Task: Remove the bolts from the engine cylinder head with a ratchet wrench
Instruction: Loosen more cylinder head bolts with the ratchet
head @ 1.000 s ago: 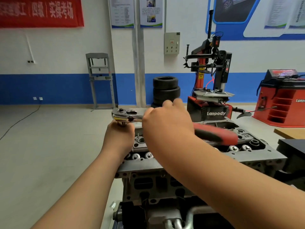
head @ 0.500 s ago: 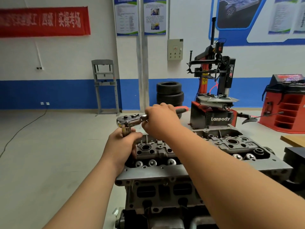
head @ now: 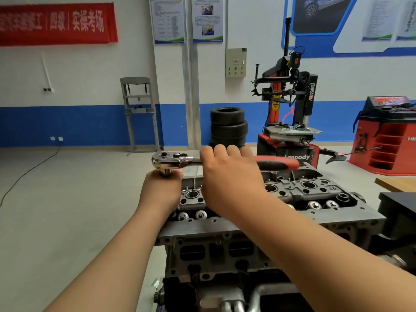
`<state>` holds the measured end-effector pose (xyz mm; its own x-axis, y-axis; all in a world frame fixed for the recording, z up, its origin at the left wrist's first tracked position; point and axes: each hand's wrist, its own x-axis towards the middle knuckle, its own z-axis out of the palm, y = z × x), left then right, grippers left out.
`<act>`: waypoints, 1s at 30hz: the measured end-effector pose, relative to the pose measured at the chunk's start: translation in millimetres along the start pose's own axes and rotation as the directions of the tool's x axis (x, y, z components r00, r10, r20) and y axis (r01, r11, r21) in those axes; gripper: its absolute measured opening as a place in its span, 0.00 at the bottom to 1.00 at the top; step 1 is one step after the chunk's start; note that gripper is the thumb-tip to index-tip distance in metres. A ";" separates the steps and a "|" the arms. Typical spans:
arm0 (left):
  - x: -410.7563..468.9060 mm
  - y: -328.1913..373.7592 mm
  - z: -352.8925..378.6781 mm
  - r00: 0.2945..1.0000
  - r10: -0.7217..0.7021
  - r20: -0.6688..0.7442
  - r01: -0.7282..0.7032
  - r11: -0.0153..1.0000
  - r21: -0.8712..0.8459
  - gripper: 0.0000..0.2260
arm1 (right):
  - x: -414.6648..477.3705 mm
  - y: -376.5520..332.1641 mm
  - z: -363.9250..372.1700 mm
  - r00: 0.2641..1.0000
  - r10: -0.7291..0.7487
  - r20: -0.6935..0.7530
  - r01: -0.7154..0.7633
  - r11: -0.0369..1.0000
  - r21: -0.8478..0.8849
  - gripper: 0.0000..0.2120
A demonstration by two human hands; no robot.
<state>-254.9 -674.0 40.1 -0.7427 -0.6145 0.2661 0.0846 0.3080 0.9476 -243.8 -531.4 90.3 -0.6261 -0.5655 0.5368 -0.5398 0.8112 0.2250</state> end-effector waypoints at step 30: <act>-5.2 9.3 -2.0 0.996 -0.070 0.063 0.081 0.981 -0.177 0.18 | 20.7 -7.8 -3.9 0.986 0.150 0.078 -0.154 0.986 0.059 0.08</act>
<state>-249.0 -669.4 47.8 -0.7875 -0.5873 0.1870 0.1406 0.1243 0.9822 -250.3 -548.8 102.8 -0.7416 -0.4478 0.4995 -0.4689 0.8785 0.0914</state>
